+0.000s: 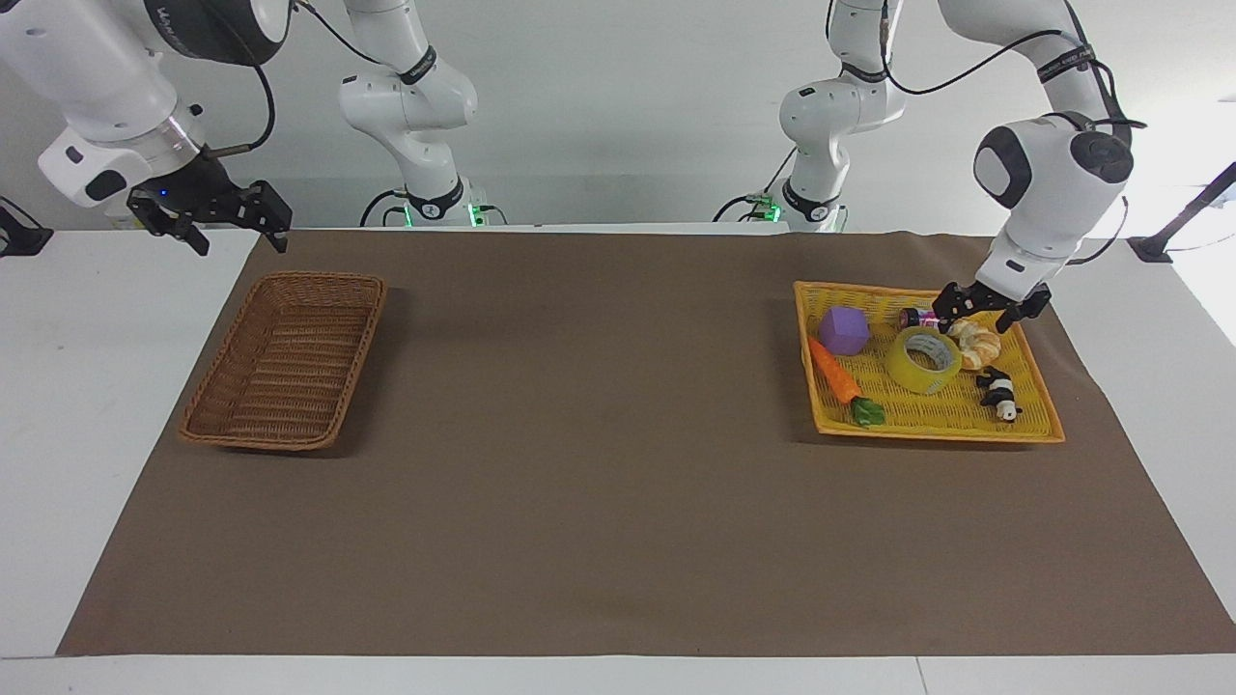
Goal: Move tape to another basket
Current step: 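Move the left gripper down over the yellow tape roll in the tray, then grasp the yellow tape roll's rim with the left gripper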
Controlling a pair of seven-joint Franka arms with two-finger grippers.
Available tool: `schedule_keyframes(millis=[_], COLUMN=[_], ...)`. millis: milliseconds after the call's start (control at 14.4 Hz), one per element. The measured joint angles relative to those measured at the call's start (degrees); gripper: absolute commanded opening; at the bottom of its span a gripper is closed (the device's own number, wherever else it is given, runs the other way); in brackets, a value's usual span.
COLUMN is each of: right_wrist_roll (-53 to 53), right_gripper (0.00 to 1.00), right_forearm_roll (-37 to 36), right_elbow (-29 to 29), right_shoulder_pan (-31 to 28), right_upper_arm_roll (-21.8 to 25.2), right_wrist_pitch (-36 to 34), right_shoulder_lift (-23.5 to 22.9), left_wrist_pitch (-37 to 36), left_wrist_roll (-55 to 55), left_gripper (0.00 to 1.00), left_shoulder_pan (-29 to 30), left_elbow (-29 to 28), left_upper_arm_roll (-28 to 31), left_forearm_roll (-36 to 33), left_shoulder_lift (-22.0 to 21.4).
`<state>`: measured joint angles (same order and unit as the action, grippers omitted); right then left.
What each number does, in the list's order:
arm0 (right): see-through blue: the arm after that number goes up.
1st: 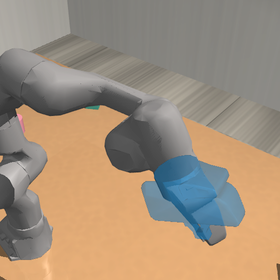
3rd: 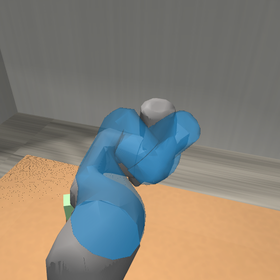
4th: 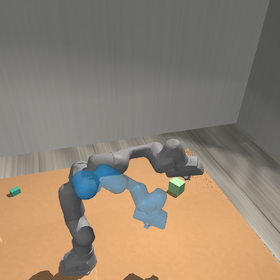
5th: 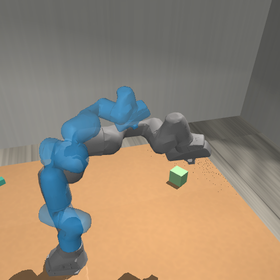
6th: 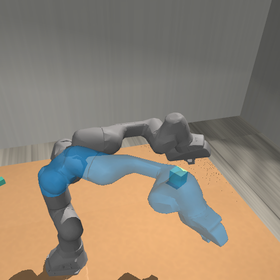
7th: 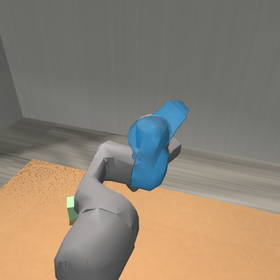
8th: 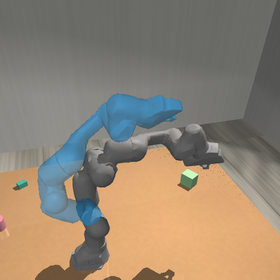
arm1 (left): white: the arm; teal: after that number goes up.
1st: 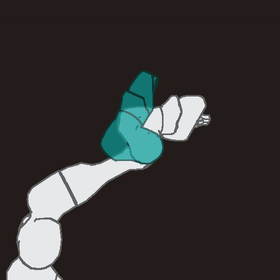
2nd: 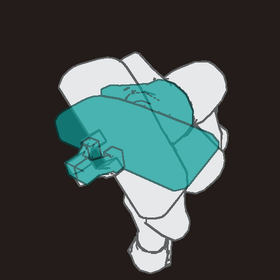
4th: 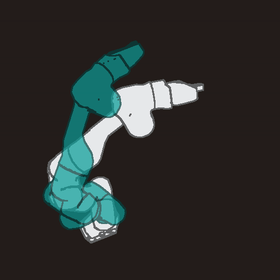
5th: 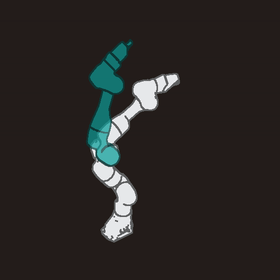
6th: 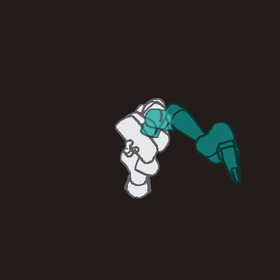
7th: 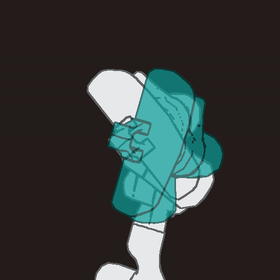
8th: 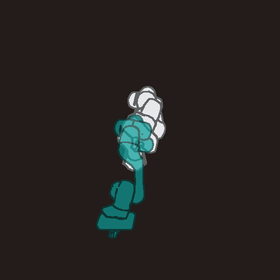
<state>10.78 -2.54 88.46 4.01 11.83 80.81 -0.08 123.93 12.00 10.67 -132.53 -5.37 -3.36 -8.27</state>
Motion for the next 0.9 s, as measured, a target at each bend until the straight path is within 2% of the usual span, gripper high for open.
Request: schedule_keyframes(millis=[70,556,695,904], right_wrist_roll=[0.0,0.0,0.0,0.0], right_gripper=[0.99,0.99,0.99,0.99], right_forearm_roll=[0.0,0.0,0.0,0.0], right_elbow=[0.0,0.0,0.0,0.0], right_shoulder_pan=[0.0,0.0,0.0,0.0], right_upper_arm_roll=[0.0,0.0,0.0,0.0], right_wrist_pitch=[0.0,0.0,0.0,0.0], right_shoulder_lift=[0.0,0.0,0.0,0.0], left_wrist_pitch=[0.1,3.95,6.02,7.86], left_wrist_roll=[-0.06,-0.42,-0.46,-0.51], left_gripper=[0.86,0.81,0.72,0.69], left_shoulder_pan=[0.0,0.35,0.4,0.41], left_elbow=[-0.13,-3.14,-4.34,-4.75], left_upper_arm_roll=[0.0,0.18,0.18,0.18], left_forearm_roll=[0.0,0.0,0.0,0.0], left_shoulder_lift=[-0.02,1.63,2.36,3.94])
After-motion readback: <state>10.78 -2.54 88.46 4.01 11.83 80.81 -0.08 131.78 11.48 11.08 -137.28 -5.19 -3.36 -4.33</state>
